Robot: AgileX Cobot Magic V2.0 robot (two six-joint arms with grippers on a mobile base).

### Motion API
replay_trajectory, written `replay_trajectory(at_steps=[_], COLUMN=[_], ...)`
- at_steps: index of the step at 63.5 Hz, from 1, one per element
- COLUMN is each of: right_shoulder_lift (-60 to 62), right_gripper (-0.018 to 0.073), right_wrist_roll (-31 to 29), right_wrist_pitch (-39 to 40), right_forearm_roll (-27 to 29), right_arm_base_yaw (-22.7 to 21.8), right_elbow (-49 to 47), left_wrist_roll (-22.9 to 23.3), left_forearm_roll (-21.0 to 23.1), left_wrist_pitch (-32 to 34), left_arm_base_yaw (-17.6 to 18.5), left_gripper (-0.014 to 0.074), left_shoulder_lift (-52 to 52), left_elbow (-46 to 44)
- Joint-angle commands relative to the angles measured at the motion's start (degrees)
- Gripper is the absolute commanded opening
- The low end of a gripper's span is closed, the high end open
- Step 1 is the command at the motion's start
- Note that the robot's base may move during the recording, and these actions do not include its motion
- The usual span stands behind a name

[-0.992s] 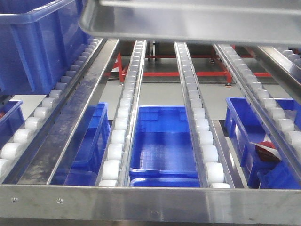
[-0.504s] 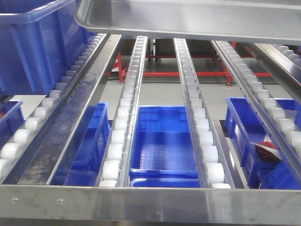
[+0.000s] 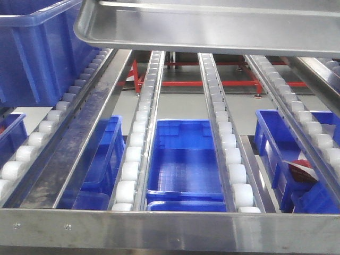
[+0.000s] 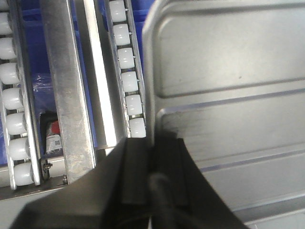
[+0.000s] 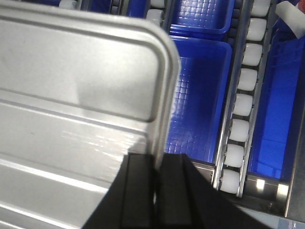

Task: Grab silver tray and stack on right shelf
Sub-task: 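Lift the silver tray up off the shelf with both grippers, then hold the silver tray raised while the base drives to another shelf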

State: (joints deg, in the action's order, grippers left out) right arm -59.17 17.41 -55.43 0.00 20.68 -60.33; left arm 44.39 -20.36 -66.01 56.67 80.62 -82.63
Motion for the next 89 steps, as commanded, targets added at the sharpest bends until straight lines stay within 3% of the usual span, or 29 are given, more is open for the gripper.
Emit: replay_trajectory(at_steps=[1,89], right_shoulder_lift=[1.0,1.0], right_gripper=[0.0056,0.0056], right_wrist_roll=[-1.1,-1.1], right_wrist_pitch=[2.0,2.1], right_forearm_roll=[-4.1,-4.1], right_arm_base_yaw=[-0.4,-0.4], right_elbow=[-2.0,-2.0], left_wrist_roll=[-0.7,-0.7], left_forearm_roll=[-3.8,-3.8], left_wrist_pitch=[-2.7,-2.7], left_arm_base_yaw=[0.1,0.1], left_gripper=[-0.0093,-0.0093], left_shoulder_lift=[-1.9,-1.9], left_elbow=[-1.7,-1.7])
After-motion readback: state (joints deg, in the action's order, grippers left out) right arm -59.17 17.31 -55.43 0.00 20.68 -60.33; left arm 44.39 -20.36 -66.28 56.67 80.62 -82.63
